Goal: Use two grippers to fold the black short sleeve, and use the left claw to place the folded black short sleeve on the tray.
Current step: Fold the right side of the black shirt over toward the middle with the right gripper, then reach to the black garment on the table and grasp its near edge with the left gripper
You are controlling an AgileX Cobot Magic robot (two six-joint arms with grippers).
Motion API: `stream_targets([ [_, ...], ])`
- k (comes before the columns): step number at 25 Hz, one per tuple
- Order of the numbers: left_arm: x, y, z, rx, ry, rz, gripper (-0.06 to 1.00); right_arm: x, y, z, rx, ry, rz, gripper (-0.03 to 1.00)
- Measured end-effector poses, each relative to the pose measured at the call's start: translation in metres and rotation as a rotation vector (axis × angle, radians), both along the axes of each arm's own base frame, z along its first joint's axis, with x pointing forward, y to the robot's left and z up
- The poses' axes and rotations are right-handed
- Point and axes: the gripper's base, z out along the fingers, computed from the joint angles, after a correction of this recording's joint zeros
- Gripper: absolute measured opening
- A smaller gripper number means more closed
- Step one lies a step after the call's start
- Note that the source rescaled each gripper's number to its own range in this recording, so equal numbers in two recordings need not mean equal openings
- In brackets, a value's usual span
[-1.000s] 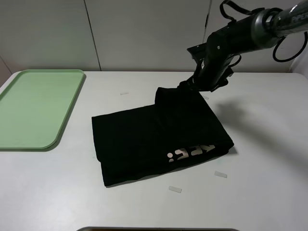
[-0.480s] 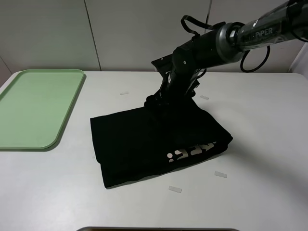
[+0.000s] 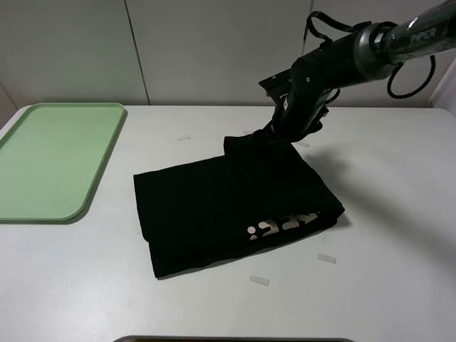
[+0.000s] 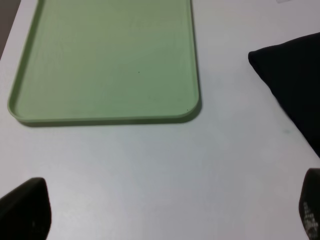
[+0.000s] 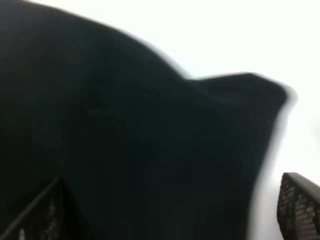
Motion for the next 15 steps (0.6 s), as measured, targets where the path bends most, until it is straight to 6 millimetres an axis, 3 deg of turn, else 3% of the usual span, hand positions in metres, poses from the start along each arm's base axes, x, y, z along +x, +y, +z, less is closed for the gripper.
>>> stream_targets([
  [4,0.000,0.000,0.000,0.000,0.000,0.000,1.00,0.006,-0.017,0.006,-0.037,-0.018,-0.010,0.92],
  [8,0.000,0.000,0.000,0.000,0.000,0.000,1.00,0.006,-0.021,0.011,-0.049,-0.012,-0.016,0.92],
  [12,0.000,0.000,0.000,0.000,0.000,0.000,1.00,0.004,-0.028,0.052,-0.015,-0.098,-0.030,0.92],
  [15,0.000,0.000,0.000,0.000,0.000,0.000,1.00,0.003,-0.050,0.092,0.016,-0.172,-0.083,0.92],
])
